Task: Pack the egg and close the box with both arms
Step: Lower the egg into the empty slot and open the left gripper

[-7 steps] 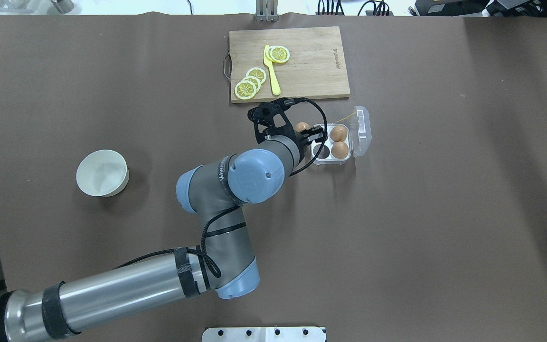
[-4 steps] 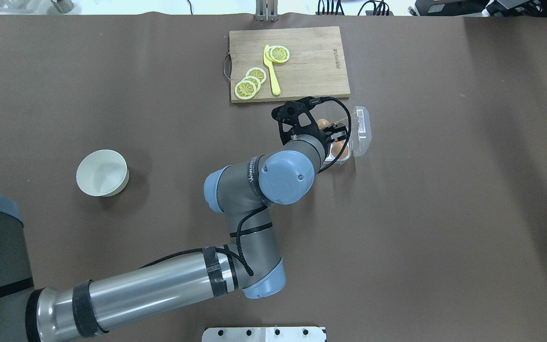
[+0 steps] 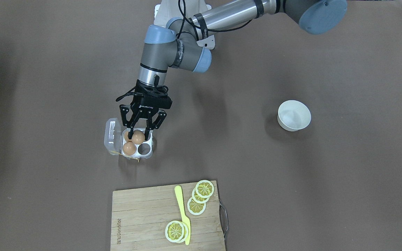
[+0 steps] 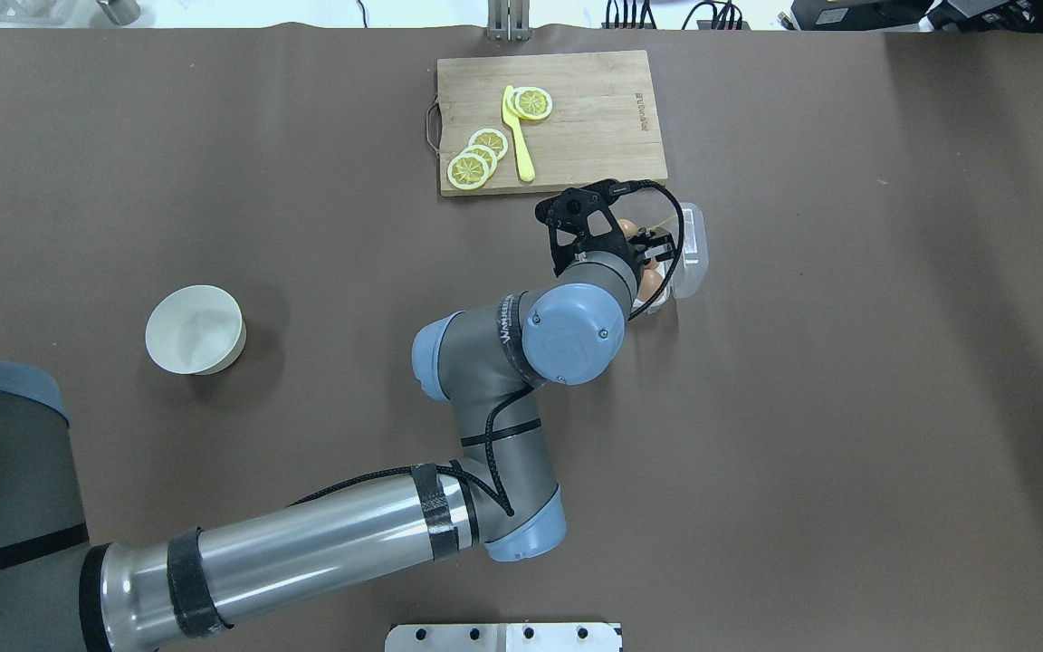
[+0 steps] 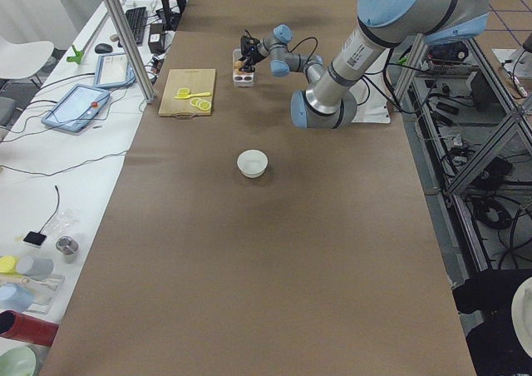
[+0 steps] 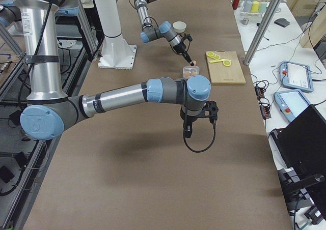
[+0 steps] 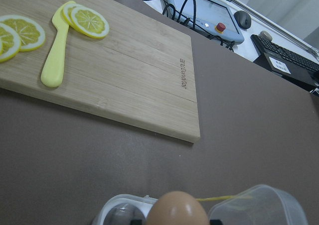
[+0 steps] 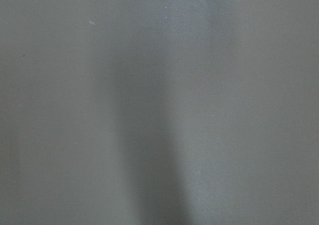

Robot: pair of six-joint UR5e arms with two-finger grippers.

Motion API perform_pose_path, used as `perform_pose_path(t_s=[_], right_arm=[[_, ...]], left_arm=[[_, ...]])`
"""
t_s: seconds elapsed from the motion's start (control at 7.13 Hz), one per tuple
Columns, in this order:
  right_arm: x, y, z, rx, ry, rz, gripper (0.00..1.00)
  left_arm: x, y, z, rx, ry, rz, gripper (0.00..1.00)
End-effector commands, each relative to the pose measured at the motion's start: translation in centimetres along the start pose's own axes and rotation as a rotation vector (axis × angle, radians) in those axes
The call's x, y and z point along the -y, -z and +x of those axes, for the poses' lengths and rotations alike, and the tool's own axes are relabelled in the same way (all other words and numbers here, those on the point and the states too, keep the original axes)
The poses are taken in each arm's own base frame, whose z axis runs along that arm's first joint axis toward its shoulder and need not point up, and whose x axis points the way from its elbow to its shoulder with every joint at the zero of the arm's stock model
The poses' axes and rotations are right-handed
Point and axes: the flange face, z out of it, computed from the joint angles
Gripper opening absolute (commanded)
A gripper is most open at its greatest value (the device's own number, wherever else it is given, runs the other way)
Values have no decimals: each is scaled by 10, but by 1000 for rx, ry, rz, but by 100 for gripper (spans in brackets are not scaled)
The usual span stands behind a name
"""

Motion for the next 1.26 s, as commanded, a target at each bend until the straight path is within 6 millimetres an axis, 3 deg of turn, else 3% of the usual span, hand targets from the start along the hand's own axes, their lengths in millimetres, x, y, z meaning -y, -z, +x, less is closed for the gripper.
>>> perform_pose_path(t_s=[0.0, 0.28, 0.56, 0.84, 0.98, 1.12], right_arm=[[2, 1, -3, 0, -4, 0, 100], [5, 1, -7, 0, -28, 2, 100], [5, 1, -7, 2, -28, 2, 100], [5, 1, -6, 2, -29, 1, 100], [5, 1, -6, 2, -29, 1, 100], [5, 0, -7, 2, -30, 0, 100]], left_arm=[[-2, -3, -6, 10, -7, 0, 0], [-4, -8, -21, 27, -13, 0, 0], [-4, -7, -19, 24, -12, 0, 4], [-2, -4, -15, 17, -10, 0, 36], [-3, -5, -17, 20, -11, -2, 83], [-4, -5, -18, 20, -11, -3, 98]])
